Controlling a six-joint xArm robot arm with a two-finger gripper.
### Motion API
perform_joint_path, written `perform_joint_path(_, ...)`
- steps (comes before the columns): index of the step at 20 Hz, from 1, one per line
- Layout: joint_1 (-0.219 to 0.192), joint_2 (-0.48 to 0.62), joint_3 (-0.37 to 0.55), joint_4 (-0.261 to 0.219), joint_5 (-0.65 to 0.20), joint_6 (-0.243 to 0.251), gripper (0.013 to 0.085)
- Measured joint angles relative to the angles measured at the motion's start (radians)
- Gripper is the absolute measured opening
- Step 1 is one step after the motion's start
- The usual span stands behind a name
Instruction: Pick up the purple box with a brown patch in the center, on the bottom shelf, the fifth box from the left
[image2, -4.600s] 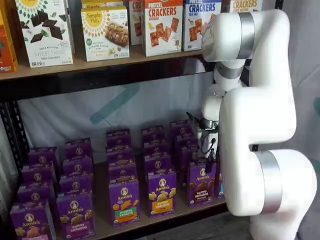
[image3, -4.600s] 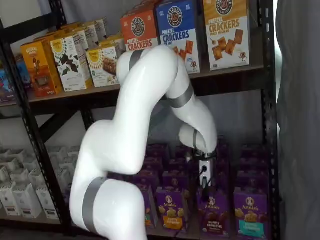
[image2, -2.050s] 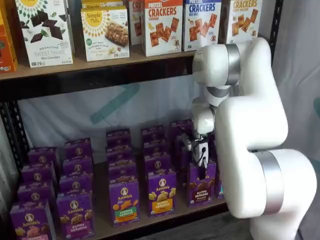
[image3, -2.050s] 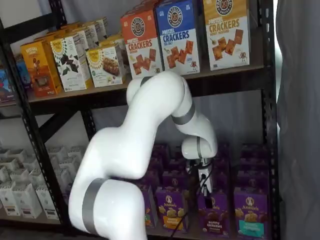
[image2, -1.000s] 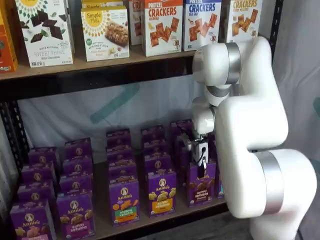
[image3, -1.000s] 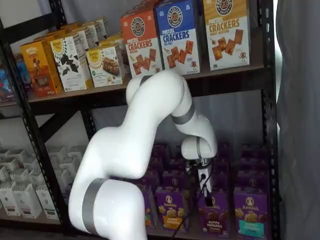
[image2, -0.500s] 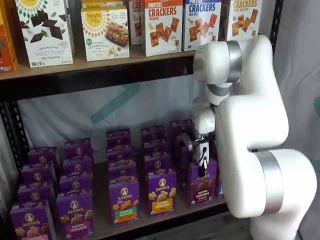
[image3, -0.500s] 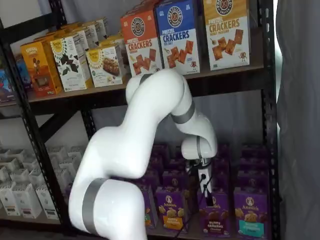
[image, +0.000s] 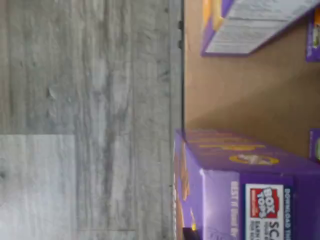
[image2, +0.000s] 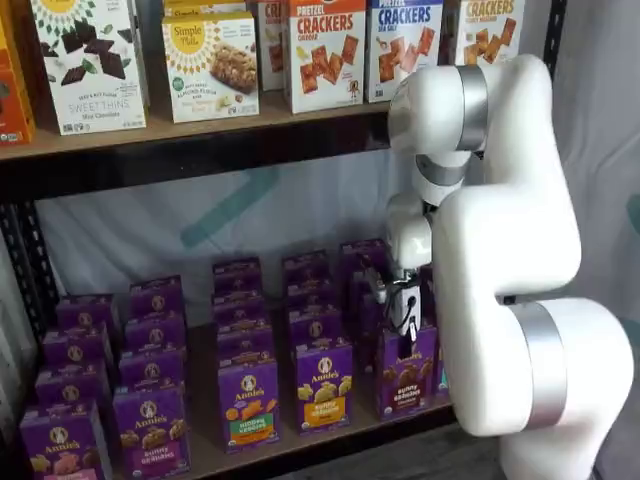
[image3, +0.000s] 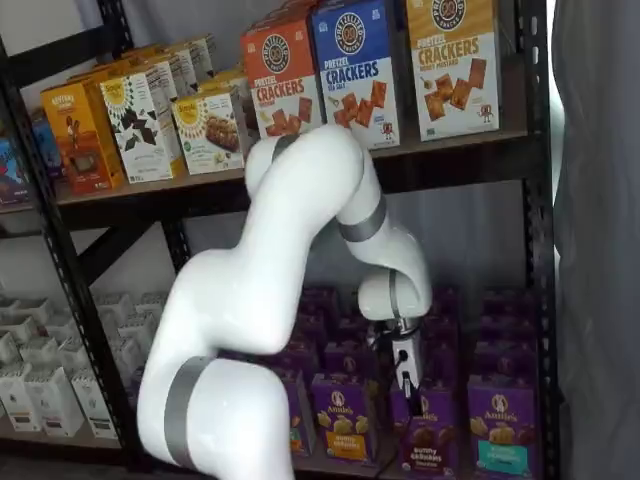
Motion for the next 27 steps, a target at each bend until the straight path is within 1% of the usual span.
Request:
perform_joint_path(2,0.000,-0.027,0.041,0.011,-0.010,-0.009,0.0290)
perform_joint_path(7,0.003,-0.111,0.158,0.063,-0.028,-0.053,0.0290)
perform_joint_path(9,0.007,-0.147,0.204,0.058,-0.030,-0.044,0.0290)
perform_joint_path(14,0.021,-0.244,0.320,0.018,-0.028,0.008,0.0290)
perform_joint_path(18,0.033,-0.315,0.404,0.006,-0.040,0.032,0.0290)
perform_joint_path(20,0.043,-0.352,0.445,0.012,-0.041,0.035,0.0290)
perform_joint_path(25,0.067,-0.442,0.540,0.053,-0.046,0.021,0.0290)
perform_joint_path(27,0.074,-0.469,0.566,0.057,-0.043,0.025,0.0290)
